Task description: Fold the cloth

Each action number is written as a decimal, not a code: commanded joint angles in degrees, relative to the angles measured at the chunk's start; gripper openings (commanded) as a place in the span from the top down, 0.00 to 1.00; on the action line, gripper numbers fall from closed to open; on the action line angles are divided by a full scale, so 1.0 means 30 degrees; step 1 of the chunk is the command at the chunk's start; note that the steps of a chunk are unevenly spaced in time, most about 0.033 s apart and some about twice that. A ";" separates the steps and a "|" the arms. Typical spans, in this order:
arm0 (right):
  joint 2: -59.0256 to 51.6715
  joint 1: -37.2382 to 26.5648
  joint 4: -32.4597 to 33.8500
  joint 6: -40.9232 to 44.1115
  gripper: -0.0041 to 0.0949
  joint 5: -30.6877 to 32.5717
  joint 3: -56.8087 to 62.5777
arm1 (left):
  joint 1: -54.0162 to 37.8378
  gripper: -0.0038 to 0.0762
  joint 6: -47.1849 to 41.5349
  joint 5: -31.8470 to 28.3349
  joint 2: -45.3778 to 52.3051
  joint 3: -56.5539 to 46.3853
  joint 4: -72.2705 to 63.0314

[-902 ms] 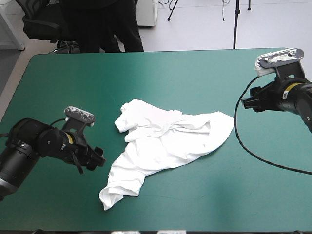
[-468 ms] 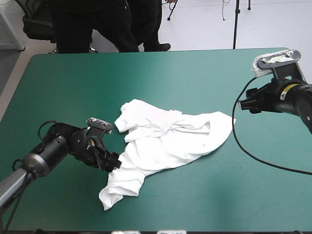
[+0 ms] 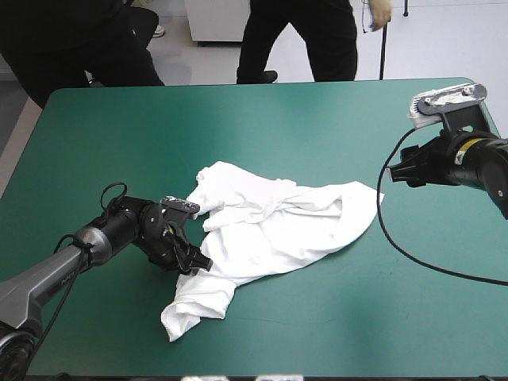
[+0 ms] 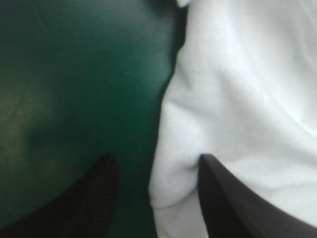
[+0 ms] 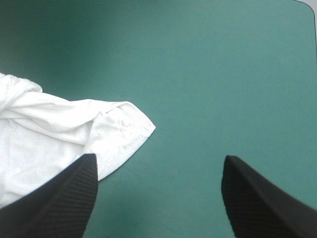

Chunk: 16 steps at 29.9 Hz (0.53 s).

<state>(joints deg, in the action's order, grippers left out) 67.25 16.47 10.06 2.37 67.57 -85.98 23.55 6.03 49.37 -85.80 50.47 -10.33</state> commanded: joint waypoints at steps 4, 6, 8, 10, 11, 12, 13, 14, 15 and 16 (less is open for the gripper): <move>-0.0344 -0.0123 0.0763 0.0189 0.30 -0.2130 0.2168 | 0.0610 0.64 -0.0252 -0.0211 -0.0104 0.0396 -0.0575; -0.0008 -0.0123 0.0804 0.0499 0.30 -0.2584 0.2862 | 0.1005 0.71 -0.0365 -0.0211 -0.0104 0.0396 -0.0496; 0.0605 -0.0123 0.0860 0.0709 0.30 -0.3005 0.3184 | 0.1462 0.80 -0.0459 -0.0246 -0.0104 0.0396 -0.0496; 0.1355 -0.0123 0.0957 0.0852 0.30 -0.3353 0.3216 | 0.1827 0.89 -0.0581 -0.0412 -0.0104 0.0396 -0.0532; 0.1993 -0.0123 0.1112 0.0853 0.30 -0.3726 0.3216 | 0.1930 0.93 -0.0622 -0.0454 -0.0104 0.0396 -0.0533; 0.2449 -0.0123 0.1148 0.0853 0.30 -0.3992 0.3216 | 0.2022 0.96 -0.0622 -0.0499 -0.0104 0.0396 -0.0586; 0.2918 -0.0123 0.1148 0.0853 0.30 -0.4256 0.3216 | 0.2022 0.96 -0.0663 -0.0534 -0.0104 0.0396 -0.0634; 0.3649 -0.0123 0.1188 0.0853 0.30 -0.4518 0.3216 | 0.2022 0.96 -0.0663 -0.0534 -0.0104 0.0396 -0.0732; 0.4298 -0.0123 0.1405 0.0943 0.30 -0.4658 0.3216 | 0.2022 0.96 -0.0663 -0.0534 -0.0104 0.0396 -0.0814; 0.4968 -0.0123 0.1717 0.1094 0.30 -0.4748 0.3216 | 0.2022 0.96 -0.0663 -0.0534 -0.0104 0.0396 -0.0863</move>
<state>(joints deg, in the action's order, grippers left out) 79.26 16.47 12.41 5.07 57.12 -75.25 28.70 4.86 48.60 -86.64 50.90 -8.81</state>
